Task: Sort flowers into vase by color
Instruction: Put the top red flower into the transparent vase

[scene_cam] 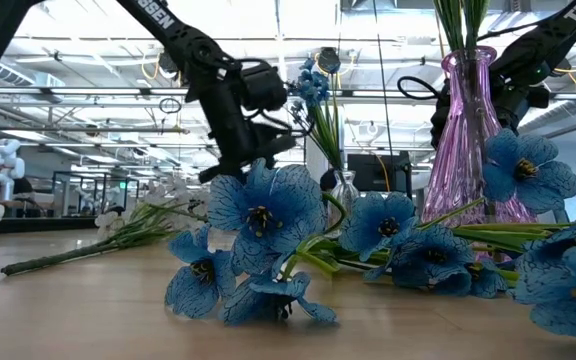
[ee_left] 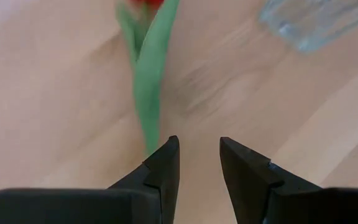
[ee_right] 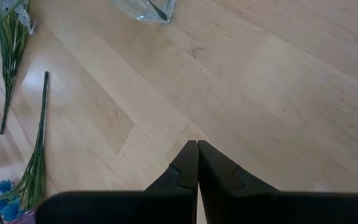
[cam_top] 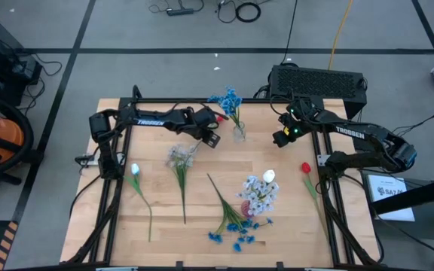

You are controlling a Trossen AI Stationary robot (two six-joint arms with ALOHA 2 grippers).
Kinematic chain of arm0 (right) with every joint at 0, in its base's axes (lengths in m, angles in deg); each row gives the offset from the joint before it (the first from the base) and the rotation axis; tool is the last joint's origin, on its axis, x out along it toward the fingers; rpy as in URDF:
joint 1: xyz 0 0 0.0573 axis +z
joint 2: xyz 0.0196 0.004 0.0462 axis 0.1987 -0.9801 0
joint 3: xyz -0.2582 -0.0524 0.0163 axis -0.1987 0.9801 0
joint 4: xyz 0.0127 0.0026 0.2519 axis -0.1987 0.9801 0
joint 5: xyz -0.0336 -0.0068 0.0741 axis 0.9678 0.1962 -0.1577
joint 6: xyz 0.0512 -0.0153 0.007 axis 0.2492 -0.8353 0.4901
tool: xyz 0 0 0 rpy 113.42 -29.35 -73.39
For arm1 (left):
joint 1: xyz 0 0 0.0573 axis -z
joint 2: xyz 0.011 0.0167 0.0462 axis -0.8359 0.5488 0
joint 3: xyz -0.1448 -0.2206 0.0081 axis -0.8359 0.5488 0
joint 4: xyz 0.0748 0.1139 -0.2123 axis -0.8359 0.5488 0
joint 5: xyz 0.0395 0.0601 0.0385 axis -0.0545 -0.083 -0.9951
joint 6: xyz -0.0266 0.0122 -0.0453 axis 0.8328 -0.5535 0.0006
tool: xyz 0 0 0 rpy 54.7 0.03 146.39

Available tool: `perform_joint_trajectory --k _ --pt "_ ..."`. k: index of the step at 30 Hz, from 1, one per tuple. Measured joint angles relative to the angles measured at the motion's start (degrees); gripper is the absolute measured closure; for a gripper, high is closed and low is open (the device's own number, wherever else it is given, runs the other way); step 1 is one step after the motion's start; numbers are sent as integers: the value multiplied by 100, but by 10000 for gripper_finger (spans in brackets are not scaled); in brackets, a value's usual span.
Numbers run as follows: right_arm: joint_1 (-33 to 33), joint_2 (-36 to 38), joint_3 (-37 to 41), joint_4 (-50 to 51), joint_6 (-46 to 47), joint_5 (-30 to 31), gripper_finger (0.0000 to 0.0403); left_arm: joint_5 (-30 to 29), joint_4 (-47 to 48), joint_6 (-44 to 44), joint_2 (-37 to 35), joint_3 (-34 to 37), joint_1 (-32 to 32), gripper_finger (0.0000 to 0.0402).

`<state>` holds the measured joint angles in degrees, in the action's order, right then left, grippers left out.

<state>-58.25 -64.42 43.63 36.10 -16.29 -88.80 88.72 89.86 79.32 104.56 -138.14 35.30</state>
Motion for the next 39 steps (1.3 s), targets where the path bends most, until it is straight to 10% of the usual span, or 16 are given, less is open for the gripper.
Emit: perform_joint_trajectory --k 21,26,39 --pt "0 0 0 2 -1 4 403 -361 412 -213 472 -115 -8 281" --pt "2 0 0 2 39 4 403 -341 563 35 433 -115 -33 337" --pt "0 0 0 4 28 2 403 -731 891 43 -1267 -113 -474 398"
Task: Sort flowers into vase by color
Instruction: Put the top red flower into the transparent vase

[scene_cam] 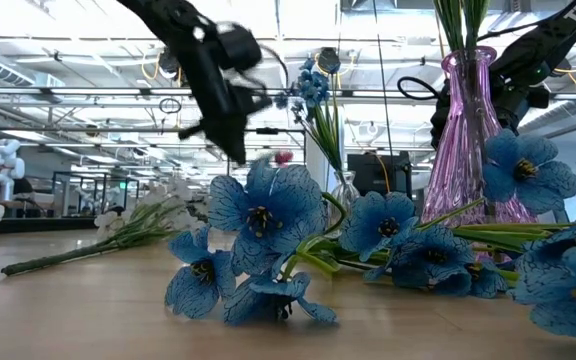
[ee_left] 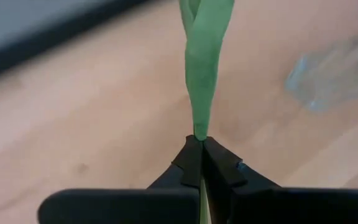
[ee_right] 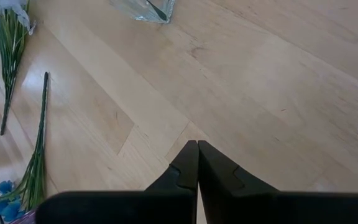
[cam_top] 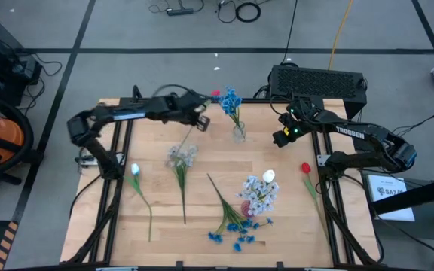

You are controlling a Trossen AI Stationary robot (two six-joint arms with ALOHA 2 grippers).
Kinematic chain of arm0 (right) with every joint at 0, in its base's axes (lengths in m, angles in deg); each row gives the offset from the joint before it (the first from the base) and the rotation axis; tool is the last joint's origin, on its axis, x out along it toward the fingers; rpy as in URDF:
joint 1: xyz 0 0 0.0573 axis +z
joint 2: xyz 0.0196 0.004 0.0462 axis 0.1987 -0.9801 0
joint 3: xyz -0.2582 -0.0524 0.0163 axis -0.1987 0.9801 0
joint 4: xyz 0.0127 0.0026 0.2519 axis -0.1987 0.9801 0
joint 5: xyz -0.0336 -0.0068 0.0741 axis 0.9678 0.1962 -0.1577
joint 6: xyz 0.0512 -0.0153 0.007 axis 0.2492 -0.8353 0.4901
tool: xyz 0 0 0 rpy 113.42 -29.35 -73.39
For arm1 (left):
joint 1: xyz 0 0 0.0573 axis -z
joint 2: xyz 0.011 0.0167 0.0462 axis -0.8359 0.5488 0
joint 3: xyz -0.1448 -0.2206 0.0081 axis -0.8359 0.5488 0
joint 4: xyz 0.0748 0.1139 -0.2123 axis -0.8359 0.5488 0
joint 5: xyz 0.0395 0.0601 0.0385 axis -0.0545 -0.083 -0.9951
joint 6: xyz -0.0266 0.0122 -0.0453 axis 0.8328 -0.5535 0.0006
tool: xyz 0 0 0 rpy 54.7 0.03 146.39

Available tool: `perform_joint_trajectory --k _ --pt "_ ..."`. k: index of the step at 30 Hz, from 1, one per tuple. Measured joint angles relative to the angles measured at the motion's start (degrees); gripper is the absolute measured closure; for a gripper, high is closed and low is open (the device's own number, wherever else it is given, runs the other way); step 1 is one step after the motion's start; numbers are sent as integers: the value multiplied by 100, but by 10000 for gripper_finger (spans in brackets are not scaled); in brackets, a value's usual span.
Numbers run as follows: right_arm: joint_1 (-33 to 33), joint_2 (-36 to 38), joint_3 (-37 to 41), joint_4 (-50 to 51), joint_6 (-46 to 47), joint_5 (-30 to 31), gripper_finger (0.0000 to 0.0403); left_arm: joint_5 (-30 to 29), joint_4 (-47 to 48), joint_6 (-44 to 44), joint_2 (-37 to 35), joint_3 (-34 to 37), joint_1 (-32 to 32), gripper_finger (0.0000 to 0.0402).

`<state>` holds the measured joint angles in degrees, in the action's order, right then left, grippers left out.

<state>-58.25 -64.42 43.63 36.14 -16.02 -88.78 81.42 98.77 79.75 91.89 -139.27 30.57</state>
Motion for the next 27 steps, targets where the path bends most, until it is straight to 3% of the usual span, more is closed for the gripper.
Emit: perform_joint_trajectory --k 6,11,14,17,23,25,27 --pt "2 0 0 3 -44 0 403 -447 -362 -663 -1179 108 -318 400" --pt "1 -1 0 39 -53 8 403 -89 -1847 -824 -2286 979 -720 400" --pt "0 -2 0 52 -72 9 403 647 -3612 -919 -2832 1892 -784 401" --pt "0 -2 0 50 -93 11 403 1258 -6058 -728 -3098 2947 -639 401" --pt "1 -2 0 39 -96 12 403 1279 -10987 -994 -2581 4634 -56 401" --pt "2 -2 0 23 -84 13 403 1270 -11902 -1321 -2251 4844 159 401" --pt "2 -2 0 -15 -21 11 403 1272 -12190 -1765 -1960 4858 371 401"
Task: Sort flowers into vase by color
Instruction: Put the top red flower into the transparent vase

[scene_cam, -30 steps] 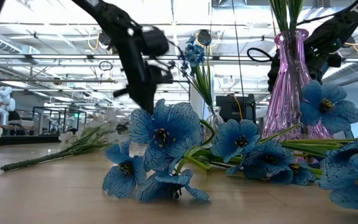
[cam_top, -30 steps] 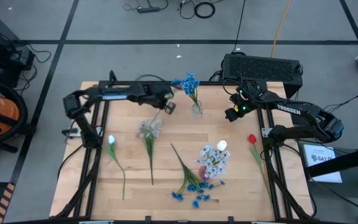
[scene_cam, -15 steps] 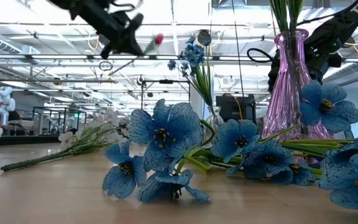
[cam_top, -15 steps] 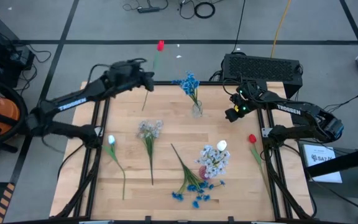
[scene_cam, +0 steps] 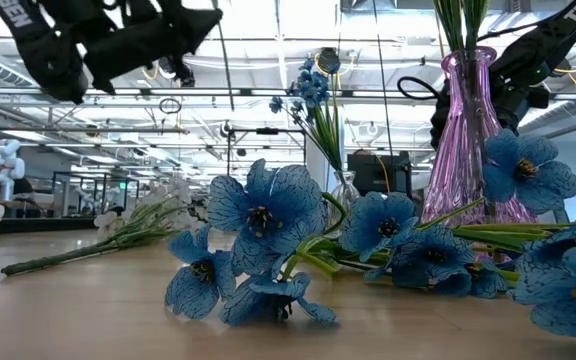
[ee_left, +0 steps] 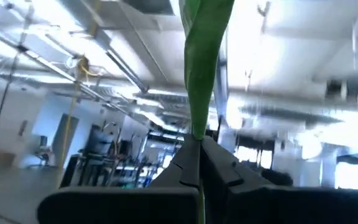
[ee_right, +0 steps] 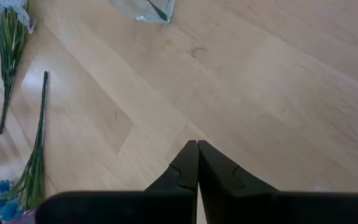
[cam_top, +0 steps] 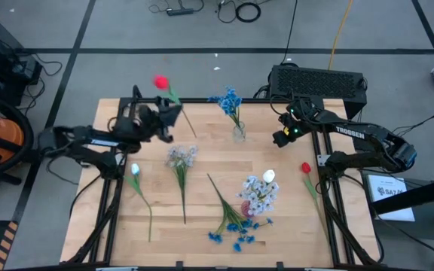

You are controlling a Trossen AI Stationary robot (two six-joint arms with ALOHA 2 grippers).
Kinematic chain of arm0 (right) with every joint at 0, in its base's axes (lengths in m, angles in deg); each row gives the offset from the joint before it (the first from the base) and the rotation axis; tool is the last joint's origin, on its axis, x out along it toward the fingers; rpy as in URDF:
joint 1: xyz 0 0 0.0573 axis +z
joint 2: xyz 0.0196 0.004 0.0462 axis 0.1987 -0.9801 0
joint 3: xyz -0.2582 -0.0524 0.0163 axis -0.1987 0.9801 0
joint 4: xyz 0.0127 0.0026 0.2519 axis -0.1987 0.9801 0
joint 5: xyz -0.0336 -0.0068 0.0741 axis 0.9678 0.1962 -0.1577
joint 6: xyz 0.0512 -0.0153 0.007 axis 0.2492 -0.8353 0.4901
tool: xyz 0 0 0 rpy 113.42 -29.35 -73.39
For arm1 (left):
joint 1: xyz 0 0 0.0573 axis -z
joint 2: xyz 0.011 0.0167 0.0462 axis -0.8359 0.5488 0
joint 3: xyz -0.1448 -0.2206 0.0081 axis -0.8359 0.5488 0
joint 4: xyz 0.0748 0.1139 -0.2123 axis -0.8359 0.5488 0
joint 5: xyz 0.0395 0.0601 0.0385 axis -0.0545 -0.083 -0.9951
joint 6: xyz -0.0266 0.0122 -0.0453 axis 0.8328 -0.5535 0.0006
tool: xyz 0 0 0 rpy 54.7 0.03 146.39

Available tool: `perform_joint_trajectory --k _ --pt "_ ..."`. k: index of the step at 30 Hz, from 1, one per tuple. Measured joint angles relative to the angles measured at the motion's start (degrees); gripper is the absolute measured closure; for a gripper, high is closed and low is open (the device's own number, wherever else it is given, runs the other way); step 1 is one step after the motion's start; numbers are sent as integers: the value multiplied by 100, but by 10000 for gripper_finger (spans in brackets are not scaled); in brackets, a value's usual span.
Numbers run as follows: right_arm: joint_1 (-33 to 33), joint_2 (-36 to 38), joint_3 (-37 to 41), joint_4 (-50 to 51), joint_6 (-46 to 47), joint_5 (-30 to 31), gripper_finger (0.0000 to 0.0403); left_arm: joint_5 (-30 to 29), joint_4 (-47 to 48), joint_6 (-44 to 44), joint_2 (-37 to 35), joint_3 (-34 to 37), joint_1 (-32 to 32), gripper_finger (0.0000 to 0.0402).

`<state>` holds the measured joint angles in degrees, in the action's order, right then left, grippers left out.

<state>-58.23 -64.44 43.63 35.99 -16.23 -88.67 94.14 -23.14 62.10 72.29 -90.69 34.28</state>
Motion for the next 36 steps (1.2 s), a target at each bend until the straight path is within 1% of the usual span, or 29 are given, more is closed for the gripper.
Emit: perform_joint_trajectory --k 1,3,5,6,9,12,17,20,23,26,31,36 --pt "0 0 0 -14 40 -2 403 0 100 -369 125 -26 83 401" --pt "-2 0 0 -76 156 -2 403 -2 587 -1018 328 -137 262 401" --pt "0 0 0 -117 288 -4 403 -14 1012 -1226 522 -321 419 401" --pt "-2 0 0 -125 351 -4 403 -11 1030 -1298 631 -429 483 401" --pt "-2 0 0 -127 509 -7 403 -1 542 -1909 996 -815 681 401" --pt "0 0 0 -127 639 -9 403 239 47 -2268 1355 -1216 743 401" --pt "-1 0 0 -169 883 -11 403 578 -76 -2126 2155 -1964 660 401" --pt "-1 0 0 -235 975 -2 403 684 -119 -1965 2688 -2535 630 401" --pt "0 0 0 -323 1028 0 403 914 -125 -1938 3171 -3093 561 401" --pt "0 0 0 -374 1028 2 403 1064 -122 -1663 3657 -3553 458 402" --pt "-2 0 0 -372 1028 2 403 1230 -131 -1396 4336 -4049 266 402" --pt "0 0 0 -372 1017 4 403 1303 -132 -1359 4473 -4178 108 402"
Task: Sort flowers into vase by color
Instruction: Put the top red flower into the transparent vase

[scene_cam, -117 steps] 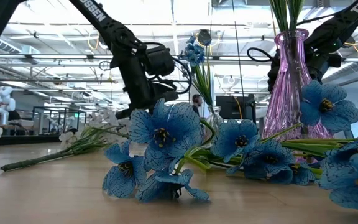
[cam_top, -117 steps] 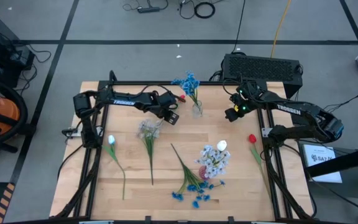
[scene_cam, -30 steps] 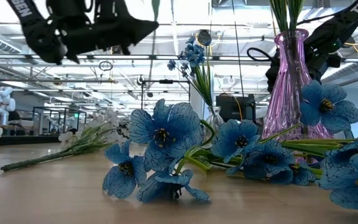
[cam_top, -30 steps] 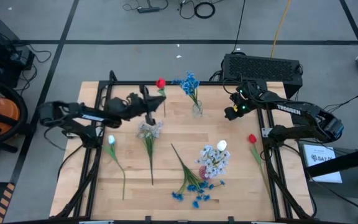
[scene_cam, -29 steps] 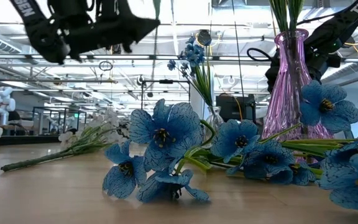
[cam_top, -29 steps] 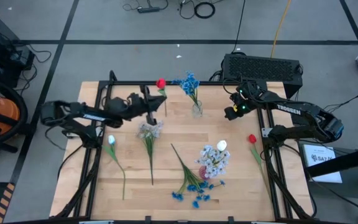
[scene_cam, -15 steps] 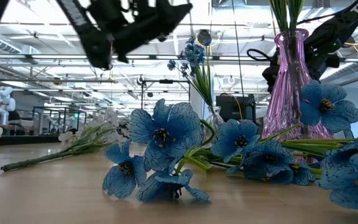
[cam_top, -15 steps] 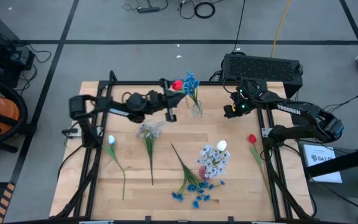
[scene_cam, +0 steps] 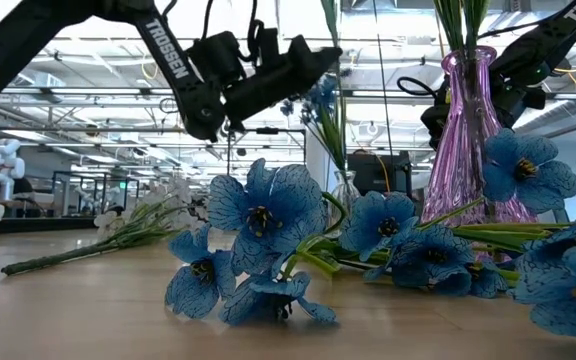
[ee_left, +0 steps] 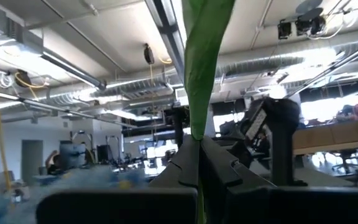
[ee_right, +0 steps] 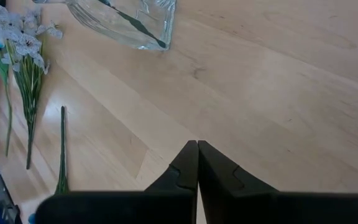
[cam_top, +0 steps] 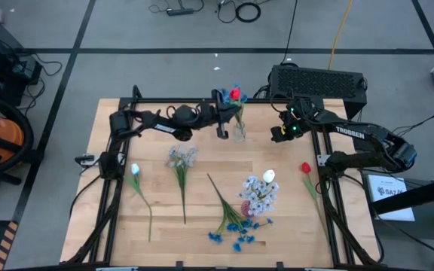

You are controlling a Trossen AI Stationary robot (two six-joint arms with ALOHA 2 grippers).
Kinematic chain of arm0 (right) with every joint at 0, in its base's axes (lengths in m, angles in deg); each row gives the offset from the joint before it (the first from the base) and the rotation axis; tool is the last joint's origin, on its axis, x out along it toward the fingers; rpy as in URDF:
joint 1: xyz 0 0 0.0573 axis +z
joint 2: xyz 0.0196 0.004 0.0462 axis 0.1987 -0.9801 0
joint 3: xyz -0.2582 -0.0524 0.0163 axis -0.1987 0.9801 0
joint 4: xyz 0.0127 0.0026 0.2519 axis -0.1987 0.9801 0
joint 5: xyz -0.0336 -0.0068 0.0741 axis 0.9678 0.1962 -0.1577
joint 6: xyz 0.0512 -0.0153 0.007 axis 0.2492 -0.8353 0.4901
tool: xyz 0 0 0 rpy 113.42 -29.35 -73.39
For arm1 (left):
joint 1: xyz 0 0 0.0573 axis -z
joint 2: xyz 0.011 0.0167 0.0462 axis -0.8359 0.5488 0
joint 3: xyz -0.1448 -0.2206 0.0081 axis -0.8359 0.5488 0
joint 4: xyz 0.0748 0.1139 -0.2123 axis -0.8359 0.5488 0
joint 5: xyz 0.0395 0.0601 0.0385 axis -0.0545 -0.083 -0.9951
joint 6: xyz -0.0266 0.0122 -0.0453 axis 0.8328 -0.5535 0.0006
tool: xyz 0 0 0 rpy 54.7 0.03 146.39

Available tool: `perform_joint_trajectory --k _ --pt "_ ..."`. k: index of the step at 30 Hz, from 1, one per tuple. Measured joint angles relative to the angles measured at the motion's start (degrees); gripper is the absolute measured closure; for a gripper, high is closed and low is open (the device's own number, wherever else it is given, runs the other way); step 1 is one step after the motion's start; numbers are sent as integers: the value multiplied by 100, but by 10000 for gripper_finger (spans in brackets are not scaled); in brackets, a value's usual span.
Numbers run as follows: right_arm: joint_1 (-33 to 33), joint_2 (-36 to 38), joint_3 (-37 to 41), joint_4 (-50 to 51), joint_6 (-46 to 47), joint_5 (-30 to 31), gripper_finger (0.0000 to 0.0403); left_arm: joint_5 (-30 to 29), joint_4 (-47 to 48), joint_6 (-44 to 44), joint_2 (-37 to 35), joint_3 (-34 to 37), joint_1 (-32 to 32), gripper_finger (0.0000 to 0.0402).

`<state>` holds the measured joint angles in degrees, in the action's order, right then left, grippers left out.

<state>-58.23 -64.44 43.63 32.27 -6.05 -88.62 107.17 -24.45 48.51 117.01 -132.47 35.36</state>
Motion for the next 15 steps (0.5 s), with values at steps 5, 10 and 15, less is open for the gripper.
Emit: perform_joint_trajectory --k 5,10,15 --pt "-1 0 0 0 -84 3 403 32 172 -186 11 0 -79 402" --pt "-2 0 0 0 -98 4 403 40 692 -408 13 2 -40 402" --pt "-1 0 0 -4 -100 9 403 44 1001 -607 13 2 25 394"
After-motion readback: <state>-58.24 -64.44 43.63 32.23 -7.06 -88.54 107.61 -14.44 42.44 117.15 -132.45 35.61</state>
